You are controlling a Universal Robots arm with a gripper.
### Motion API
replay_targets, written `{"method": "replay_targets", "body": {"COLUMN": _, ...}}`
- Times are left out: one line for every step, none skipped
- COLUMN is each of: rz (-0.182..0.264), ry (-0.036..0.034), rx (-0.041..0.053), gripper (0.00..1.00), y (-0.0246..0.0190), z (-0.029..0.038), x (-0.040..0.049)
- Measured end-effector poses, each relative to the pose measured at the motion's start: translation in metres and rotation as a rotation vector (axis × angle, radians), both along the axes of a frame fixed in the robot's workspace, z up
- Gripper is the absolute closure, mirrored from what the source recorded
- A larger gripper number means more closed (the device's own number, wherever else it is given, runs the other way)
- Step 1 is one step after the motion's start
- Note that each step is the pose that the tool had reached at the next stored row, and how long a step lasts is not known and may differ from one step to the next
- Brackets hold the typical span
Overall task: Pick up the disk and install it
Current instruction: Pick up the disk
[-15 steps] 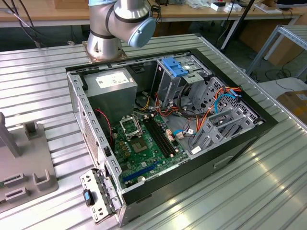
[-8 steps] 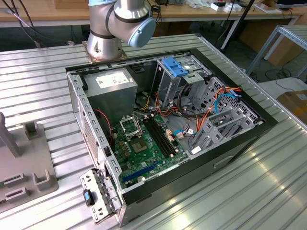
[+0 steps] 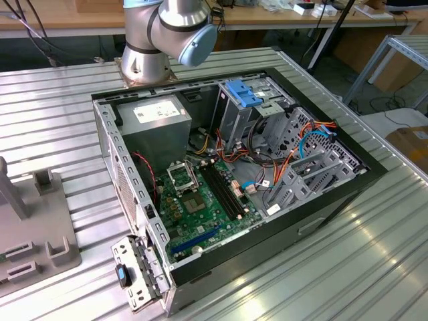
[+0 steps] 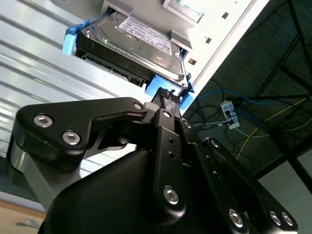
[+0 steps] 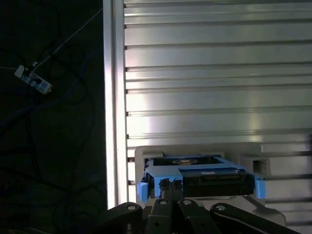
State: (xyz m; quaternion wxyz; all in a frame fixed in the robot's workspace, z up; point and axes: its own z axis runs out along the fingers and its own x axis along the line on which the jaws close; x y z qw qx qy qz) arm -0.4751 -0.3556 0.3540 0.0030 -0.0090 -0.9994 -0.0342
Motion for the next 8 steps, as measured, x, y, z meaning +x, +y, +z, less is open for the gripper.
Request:
{"method": "replay_targets", "body": {"rz": 0.022, "ry": 0.0, "rx": 0.0, "gripper": 0.89, "y": 0.0, "z": 0.0, "x": 0.0}}
{"method": "replay_targets", "body": {"rz": 0.046, "ry": -0.0001, "rx": 0.0, "gripper": 0.89, "y": 0.0, "z": 0.0, "x": 0.0}}
{"method": "replay_targets", "body": {"rz": 0.064, "ry": 0.0, "rx": 0.0, "gripper": 0.89, "y": 0.0, "z": 0.0, "x": 0.0}}
{"method": "replay_targets", "body": {"rz": 0.086, "ry": 0.0, "rx": 0.0, "gripper": 0.89, "y": 0.0, "z": 0.0, "x": 0.0}}
{"method": "replay_targets", "body": {"rz": 0.109, "ry": 0.0, "rx": 0.0, "gripper": 0.89, "y": 0.0, "z": 0.0, "x": 0.0}}
{"method": "replay_targets", "body": {"rz": 0.14, "ry": 0.0, "rx": 0.0, "gripper": 0.89, "y": 0.0, "z": 0.0, "x": 0.0}}
{"method": "replay_targets", "body": {"rz": 0.172, "ry": 0.0, "rx": 0.0, "gripper": 0.89, "y": 0.0, "z": 0.0, "x": 0.0}}
{"method": "replay_targets", "body": {"rz": 0.191, "ry": 0.0001, "rx": 0.0, "gripper": 0.89, "y": 0.0, "z": 0.0, "x": 0.0}}
